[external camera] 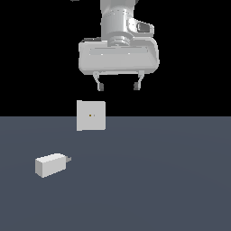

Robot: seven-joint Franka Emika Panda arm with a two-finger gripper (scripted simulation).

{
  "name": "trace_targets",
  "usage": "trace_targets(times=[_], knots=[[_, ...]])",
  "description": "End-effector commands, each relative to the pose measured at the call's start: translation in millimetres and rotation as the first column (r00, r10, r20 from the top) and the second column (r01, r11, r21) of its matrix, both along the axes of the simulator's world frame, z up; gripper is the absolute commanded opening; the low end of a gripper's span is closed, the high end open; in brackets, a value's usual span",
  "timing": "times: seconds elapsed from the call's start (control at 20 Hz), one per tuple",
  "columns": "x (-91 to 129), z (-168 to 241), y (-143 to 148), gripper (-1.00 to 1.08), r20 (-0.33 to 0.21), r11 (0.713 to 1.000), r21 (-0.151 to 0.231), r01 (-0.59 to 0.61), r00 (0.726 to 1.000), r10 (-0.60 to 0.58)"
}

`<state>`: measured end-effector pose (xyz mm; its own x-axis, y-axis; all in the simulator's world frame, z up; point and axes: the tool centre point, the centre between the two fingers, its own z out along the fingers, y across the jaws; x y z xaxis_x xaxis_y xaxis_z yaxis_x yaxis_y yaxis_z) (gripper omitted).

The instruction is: Plug the charger into the wall socket.

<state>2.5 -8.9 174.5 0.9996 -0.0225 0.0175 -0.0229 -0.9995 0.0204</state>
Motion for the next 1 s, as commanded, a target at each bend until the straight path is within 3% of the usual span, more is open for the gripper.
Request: trace_targets(times=[0.0,0.45,0.95], knots=[[0,0,0,1.00,0.000,1.000,0.000,0.000,1.000,0.000],[-9,-6,6,1.00,0.011,0.999,-0.001,0.039,0.999,-0.039],[-36,-28,27,1.00,0.045,0.987,-0.003,0.163,0.986,-0.163]])
